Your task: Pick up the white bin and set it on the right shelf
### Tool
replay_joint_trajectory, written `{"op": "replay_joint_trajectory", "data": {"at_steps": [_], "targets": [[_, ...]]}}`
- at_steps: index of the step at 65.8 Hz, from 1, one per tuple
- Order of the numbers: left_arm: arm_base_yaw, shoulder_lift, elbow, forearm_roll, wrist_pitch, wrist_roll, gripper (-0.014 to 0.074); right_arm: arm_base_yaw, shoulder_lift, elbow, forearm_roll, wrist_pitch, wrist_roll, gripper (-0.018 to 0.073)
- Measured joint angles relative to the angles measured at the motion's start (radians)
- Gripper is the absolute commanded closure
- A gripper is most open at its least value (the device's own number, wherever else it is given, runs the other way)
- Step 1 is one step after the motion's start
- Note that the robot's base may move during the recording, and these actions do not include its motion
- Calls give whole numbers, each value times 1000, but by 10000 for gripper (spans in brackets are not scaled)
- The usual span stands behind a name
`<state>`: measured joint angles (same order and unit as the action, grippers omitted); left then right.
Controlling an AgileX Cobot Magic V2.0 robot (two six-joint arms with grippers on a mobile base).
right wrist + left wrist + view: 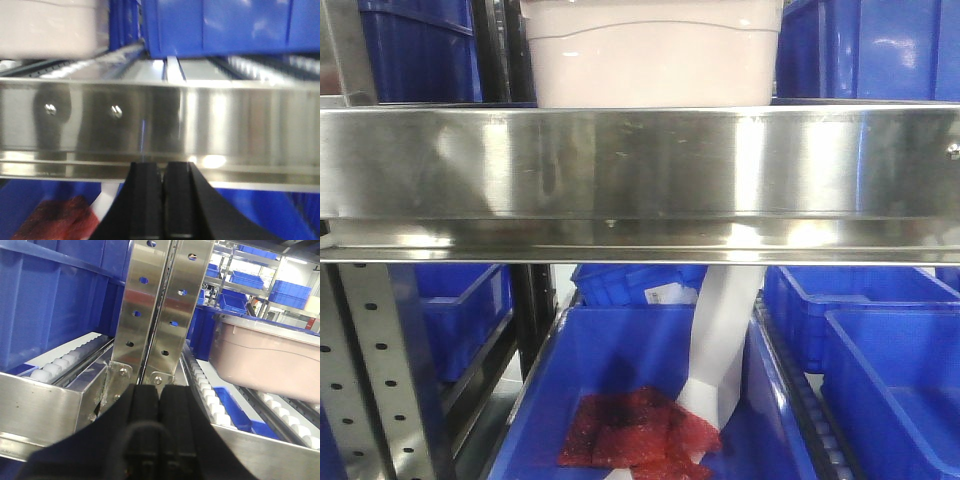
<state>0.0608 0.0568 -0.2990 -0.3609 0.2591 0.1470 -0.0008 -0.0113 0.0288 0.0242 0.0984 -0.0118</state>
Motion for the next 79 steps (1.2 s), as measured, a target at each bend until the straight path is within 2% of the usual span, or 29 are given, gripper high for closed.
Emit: {"op": "replay_joint_trajectory", "data": {"at_steps": [21, 38, 79], "targets": [[1, 0, 0, 0, 0, 0, 715, 5, 0, 0, -24, -47, 0, 503], [1, 0, 0, 0, 0, 0, 715, 5, 0, 1, -24, 4, 31, 503], [1, 0, 0, 0, 0, 0, 715, 5, 0, 1, -24, -32, 35, 503]]}}
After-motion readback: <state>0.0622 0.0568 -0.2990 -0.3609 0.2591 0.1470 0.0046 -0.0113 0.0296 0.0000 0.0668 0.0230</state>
